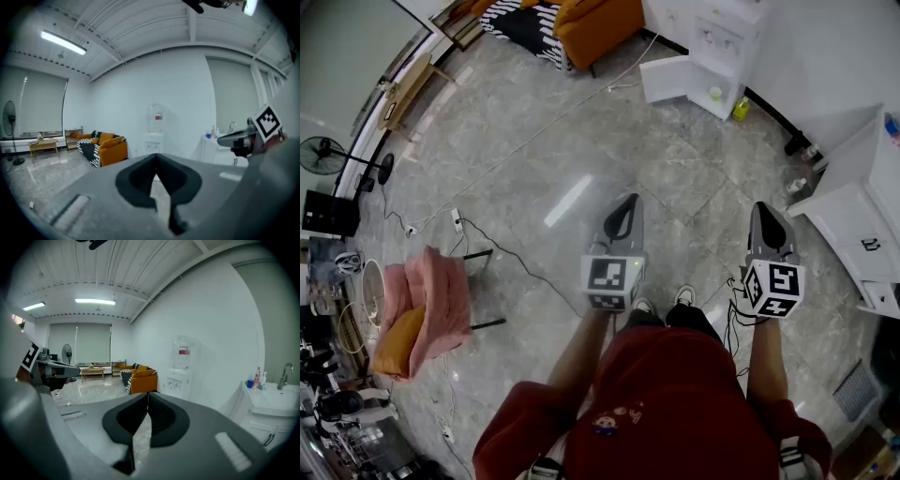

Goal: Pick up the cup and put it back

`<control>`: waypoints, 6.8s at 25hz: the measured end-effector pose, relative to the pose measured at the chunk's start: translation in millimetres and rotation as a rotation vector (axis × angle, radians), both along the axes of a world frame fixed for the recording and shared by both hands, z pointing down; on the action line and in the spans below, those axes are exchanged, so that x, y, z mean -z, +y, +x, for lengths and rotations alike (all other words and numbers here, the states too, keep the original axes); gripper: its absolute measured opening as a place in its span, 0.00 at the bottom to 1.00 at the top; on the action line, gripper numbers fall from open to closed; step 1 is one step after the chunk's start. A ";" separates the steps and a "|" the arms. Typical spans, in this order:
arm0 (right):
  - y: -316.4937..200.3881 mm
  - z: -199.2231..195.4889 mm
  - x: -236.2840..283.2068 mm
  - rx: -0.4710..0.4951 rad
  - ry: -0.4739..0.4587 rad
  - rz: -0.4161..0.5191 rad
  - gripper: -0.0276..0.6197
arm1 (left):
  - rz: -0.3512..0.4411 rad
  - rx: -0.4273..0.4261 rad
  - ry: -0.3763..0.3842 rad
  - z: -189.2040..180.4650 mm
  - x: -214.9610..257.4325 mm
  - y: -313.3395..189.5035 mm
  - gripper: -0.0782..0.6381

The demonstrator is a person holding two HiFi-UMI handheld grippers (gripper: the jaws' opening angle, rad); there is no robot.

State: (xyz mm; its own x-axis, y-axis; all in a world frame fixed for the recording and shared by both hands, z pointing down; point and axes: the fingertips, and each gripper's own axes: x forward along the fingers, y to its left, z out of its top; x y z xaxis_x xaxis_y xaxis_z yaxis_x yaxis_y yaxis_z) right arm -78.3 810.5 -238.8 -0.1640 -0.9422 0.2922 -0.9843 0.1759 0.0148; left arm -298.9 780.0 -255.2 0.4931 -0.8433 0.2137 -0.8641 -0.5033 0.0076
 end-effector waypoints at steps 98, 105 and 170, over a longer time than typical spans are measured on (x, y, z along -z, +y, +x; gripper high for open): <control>-656.3 -89.0 -49.0 -0.632 -0.027 -0.104 0.05 | 0.022 -0.652 -0.001 -24.3 -35.3 -765.0 0.11; -676.6 -24.0 -47.1 -0.661 -0.026 -0.072 0.05 | 0.036 -0.681 -0.001 44.4 -28.6 -786.3 0.11; -751.8 200.9 -122.8 -0.906 0.025 -0.025 0.05 | 0.029 -0.994 0.020 336.9 -117.7 -888.0 0.11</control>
State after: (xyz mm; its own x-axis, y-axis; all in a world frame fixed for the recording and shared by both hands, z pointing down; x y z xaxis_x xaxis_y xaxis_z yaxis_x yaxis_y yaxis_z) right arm 122.6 58.7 -116.0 0.6439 -0.7002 0.3083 -0.7451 -0.6655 0.0447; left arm 38.0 -108.0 -137.6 0.9818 -0.0491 0.1833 -0.0487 -0.9988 -0.0064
